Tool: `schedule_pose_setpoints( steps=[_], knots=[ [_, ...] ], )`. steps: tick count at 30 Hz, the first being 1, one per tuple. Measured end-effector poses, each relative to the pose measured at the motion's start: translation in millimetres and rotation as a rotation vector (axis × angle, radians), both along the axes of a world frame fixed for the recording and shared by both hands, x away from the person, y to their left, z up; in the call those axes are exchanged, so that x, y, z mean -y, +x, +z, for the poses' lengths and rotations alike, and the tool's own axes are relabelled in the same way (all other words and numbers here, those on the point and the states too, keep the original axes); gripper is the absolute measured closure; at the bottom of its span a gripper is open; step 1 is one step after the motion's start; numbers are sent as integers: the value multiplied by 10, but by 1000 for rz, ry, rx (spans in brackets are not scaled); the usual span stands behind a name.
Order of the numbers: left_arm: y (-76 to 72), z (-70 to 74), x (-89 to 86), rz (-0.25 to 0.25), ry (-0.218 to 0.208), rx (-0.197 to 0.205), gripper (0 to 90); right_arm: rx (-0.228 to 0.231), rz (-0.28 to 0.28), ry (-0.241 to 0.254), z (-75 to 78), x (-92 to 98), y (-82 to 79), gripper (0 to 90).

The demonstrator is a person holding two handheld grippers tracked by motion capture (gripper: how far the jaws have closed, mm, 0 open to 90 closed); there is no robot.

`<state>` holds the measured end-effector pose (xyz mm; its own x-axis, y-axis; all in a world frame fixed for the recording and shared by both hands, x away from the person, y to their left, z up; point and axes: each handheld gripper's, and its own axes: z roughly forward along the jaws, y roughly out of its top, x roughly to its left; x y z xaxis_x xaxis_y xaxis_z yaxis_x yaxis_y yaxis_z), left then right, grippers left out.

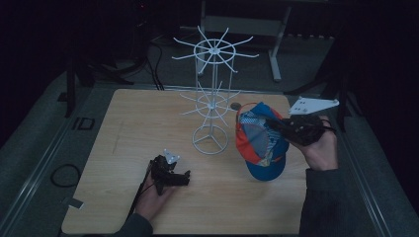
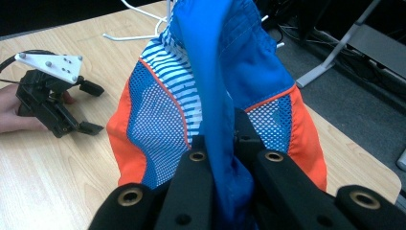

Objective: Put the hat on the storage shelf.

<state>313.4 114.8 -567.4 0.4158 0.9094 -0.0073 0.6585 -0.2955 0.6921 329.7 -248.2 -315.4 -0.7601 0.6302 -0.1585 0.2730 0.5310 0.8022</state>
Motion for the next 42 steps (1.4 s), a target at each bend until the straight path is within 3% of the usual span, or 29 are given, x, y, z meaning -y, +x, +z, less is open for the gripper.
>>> schedule_pose_setpoints(
  steps=[31,36,42],
  knots=[
    [0,-1,1,1,-1,1,25,73,-24,130,234,106,66,888],
    [0,-1,1,1,0,1,25,78,-22,172,267,149,75,888],
    [0,-1,1,1,-1,1,25,73,-16,178,303,160,84,889]
  ],
)
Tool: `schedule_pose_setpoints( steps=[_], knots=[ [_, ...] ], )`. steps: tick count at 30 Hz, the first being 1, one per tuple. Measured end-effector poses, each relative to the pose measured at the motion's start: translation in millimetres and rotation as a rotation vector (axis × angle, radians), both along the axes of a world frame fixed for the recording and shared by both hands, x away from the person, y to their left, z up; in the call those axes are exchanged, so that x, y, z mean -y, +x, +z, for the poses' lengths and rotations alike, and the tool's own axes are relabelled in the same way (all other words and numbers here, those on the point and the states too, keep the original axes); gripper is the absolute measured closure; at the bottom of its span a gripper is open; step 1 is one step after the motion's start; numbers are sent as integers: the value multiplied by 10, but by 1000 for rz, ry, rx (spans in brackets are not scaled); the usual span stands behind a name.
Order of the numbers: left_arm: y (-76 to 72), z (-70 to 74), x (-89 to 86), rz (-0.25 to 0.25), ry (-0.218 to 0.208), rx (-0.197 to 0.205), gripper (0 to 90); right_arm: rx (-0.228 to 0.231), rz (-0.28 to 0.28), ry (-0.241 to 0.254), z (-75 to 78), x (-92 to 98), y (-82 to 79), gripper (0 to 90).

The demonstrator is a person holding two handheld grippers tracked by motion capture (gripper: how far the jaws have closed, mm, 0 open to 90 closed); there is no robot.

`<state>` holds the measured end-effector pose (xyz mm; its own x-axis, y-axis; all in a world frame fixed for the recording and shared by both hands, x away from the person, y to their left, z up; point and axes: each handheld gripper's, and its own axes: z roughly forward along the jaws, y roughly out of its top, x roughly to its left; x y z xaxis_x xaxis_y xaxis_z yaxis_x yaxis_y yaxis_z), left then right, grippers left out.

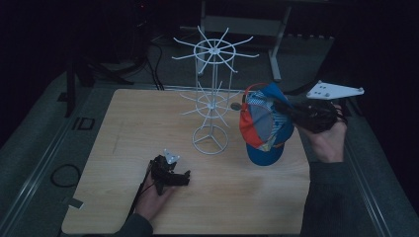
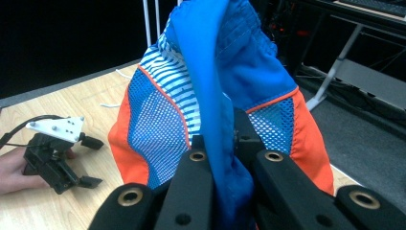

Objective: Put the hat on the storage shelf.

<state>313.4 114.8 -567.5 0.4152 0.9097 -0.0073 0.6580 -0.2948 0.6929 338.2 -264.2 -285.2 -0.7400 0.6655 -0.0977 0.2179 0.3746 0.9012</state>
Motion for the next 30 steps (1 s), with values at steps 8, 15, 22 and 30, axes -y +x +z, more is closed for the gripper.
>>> schedule_pose_setpoints(
  steps=[8,15,22,30],
  knots=[
    [0,0,0,0,0,0,25,-1,2,2,59,-1,17,888],
    [2,-1,2,0,0,1,25,4,3,16,109,14,8,889],
    [1,-1,3,0,-1,1,25,12,-1,21,163,16,12,889],
    [4,-1,7,0,-2,2,25,20,7,42,209,19,14,890]
  ],
)
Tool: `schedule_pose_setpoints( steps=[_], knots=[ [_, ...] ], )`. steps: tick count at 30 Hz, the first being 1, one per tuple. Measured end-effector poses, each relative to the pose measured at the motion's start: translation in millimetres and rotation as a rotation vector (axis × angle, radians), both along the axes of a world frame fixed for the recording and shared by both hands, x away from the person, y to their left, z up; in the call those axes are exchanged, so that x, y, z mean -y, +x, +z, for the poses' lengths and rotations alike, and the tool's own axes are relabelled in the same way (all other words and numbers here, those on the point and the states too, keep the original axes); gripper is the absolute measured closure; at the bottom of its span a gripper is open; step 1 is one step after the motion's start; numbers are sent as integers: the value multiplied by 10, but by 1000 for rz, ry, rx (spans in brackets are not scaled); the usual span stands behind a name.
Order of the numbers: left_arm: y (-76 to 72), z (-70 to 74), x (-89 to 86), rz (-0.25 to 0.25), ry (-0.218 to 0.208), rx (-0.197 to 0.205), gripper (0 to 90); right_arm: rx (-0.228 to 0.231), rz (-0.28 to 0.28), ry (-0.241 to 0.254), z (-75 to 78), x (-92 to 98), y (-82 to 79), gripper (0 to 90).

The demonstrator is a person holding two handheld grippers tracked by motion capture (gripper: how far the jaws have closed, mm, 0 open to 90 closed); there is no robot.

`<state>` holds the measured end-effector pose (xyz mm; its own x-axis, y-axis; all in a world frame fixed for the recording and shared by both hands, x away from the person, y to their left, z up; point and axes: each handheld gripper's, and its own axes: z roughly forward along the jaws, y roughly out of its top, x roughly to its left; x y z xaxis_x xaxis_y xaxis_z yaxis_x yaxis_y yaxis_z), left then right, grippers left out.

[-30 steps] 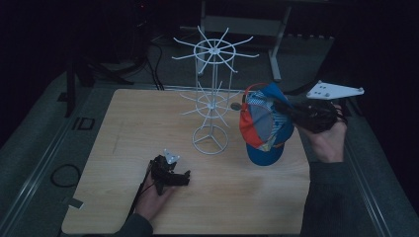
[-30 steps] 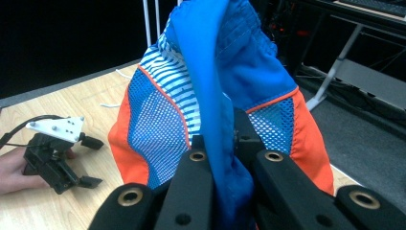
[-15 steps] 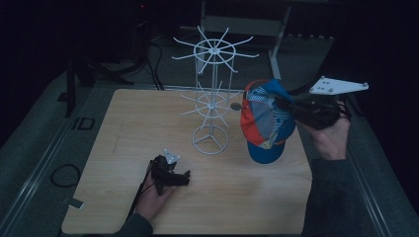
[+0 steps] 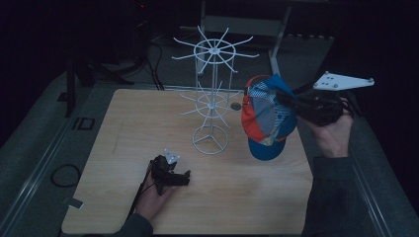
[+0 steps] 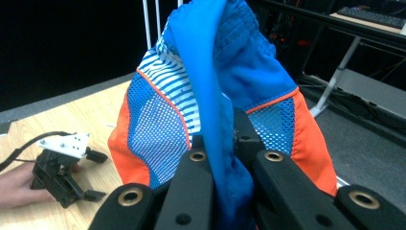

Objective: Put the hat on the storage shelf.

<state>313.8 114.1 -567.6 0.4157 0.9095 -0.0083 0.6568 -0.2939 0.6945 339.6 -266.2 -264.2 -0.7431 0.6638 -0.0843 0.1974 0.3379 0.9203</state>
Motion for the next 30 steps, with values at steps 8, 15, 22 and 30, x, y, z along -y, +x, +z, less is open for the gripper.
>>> schedule_pose_setpoints(
  steps=[8,15,22,30],
  knots=[
    [5,-1,10,-1,-1,0,25,12,2,21,50,0,-3,890],
    [5,-1,10,-1,-1,0,25,13,8,32,59,-9,-5,891],
    [4,0,10,-2,0,-1,25,24,2,45,87,-5,-26,891],
    [4,-1,9,-2,1,0,26,54,-10,53,152,-10,-54,891]
  ],
)
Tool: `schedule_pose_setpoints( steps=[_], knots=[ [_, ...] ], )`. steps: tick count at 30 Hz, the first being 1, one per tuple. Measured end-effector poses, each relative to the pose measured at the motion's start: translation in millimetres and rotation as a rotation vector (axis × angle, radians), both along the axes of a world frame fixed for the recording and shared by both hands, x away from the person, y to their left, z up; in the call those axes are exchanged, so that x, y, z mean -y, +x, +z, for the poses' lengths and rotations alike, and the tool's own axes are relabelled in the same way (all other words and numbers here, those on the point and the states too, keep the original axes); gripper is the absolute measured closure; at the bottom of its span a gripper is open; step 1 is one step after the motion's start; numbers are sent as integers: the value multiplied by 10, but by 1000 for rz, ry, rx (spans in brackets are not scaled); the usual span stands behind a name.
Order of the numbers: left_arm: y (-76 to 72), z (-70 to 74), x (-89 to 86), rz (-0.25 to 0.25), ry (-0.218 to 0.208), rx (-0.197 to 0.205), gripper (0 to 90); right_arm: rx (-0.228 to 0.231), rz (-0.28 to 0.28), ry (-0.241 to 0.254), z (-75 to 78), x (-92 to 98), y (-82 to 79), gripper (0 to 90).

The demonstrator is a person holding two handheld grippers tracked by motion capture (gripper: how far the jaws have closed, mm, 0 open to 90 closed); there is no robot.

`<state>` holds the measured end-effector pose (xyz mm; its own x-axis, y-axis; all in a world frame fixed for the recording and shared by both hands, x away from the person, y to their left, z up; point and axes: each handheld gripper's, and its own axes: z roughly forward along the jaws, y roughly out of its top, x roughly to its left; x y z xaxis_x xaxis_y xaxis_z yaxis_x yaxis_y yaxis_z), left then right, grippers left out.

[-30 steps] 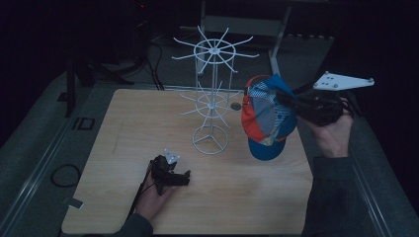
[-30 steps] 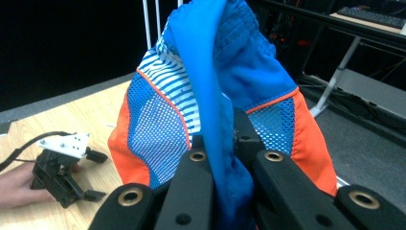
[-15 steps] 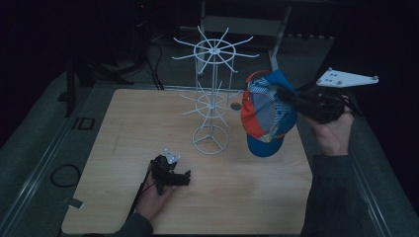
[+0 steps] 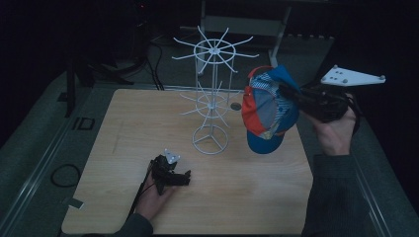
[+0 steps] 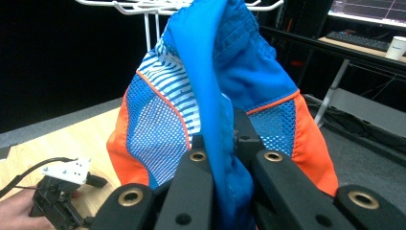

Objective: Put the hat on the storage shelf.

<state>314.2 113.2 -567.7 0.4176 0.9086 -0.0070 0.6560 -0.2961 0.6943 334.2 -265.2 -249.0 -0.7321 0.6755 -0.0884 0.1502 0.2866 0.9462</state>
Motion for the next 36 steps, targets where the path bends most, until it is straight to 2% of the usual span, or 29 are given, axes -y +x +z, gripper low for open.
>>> schedule_pose_setpoints(
  steps=[20,23,33,36],
  knots=[
    [0,1,-1,-1,2,-1,25,27,-7,45,177,25,23,889],
    [2,1,1,-2,2,-1,25,30,-4,62,205,26,51,889],
    [2,3,-1,-5,5,-3,25,27,-13,74,255,-58,177,888],
    [2,3,-1,-5,5,-3,25,11,-14,81,245,-71,231,888]
  ],
)
